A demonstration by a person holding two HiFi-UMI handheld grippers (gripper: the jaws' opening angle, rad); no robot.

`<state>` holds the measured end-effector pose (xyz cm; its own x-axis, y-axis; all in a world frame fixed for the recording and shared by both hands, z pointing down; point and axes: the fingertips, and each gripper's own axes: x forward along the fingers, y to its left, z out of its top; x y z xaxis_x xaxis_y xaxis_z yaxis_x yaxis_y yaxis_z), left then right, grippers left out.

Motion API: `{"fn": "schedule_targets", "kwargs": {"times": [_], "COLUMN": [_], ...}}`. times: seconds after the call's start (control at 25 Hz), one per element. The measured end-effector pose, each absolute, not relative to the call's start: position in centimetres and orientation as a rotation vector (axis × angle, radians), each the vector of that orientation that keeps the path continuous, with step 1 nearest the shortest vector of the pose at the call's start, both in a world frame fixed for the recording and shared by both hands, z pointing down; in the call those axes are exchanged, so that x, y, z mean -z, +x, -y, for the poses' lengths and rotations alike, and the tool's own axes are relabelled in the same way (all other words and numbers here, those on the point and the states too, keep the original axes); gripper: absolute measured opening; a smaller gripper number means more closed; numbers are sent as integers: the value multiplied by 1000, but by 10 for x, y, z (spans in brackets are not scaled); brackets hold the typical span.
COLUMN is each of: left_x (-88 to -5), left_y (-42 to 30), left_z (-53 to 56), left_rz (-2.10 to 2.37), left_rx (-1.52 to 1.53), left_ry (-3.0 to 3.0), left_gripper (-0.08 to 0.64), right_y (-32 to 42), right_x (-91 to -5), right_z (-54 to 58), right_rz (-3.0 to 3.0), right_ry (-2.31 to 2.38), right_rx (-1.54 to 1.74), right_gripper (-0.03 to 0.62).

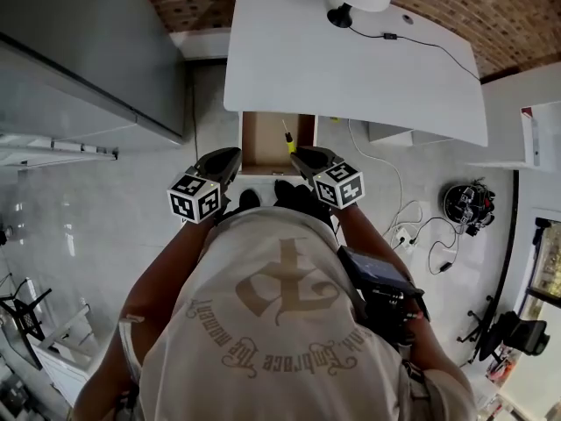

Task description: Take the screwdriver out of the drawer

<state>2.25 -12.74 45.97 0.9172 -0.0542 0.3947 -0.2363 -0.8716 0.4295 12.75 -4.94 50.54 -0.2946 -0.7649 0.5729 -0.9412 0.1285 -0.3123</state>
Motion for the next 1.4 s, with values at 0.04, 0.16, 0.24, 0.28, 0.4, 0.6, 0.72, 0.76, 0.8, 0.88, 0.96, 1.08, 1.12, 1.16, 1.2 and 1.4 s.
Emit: {"fn": "schedule_targets", "kwargs": {"times": [0.04,0.16,0.24,0.28,0.4,0.6,0.72,0.76,0.8,0.88,0.96,1.08,1.12,1.16,1.2,1.4], "left_x": [-458,-453,-450,-449,-445,-441,-438,-437,-436,-435,-434,-434,-434,-434,-434,-434], "left_y": [23,26,28,28,29,32,36,37,38,39,40,41,41,41,40,38], "left_z": [128,131,133,134,135,131,129,128,127,126,125,124,123,123,122,121], "left_rz": [203,186,178,174,164,139,122,117,113,107,101,91,89,87,85,91], "left_rx": [-515,-512,-508,-506,-504,-507,-509,-509,-509,-510,-512,-520,-522,-523,-524,-525], "left_ry": [2602,2623,2633,2637,2649,2673,2686,2689,2692,2695,2698,2703,2704,2704,2705,2699], "left_gripper": [12,12,12,12,12,12,12,12,12,12,12,12,12,12,12,12], "right_y": [128,130,131,131,132,135,140,141,143,144,146,148,148,149,149,149], "right_x": [-502,-492,-484,-480,-468,-448,-439,-436,-434,-430,-427,-425,-425,-425,-425,-424], "right_z": [51,54,57,59,62,60,57,55,52,48,44,40,39,38,38,40], "right_rz": [2140,2156,2169,2177,2206,2265,2306,2318,2329,2351,2367,2368,2364,2359,2355,2356], "right_ry": [1686,1731,1761,1776,1821,1919,1985,2007,2026,2055,2076,2094,2094,2092,2088,2041], "right_rx": [-920,-907,-896,-890,-875,-862,-854,-854,-854,-852,-849,-845,-841,-837,-833,-813], "right_gripper": [55,55,55,55,55,55,55,55,55,55,54,55,55,55,55,55]}}
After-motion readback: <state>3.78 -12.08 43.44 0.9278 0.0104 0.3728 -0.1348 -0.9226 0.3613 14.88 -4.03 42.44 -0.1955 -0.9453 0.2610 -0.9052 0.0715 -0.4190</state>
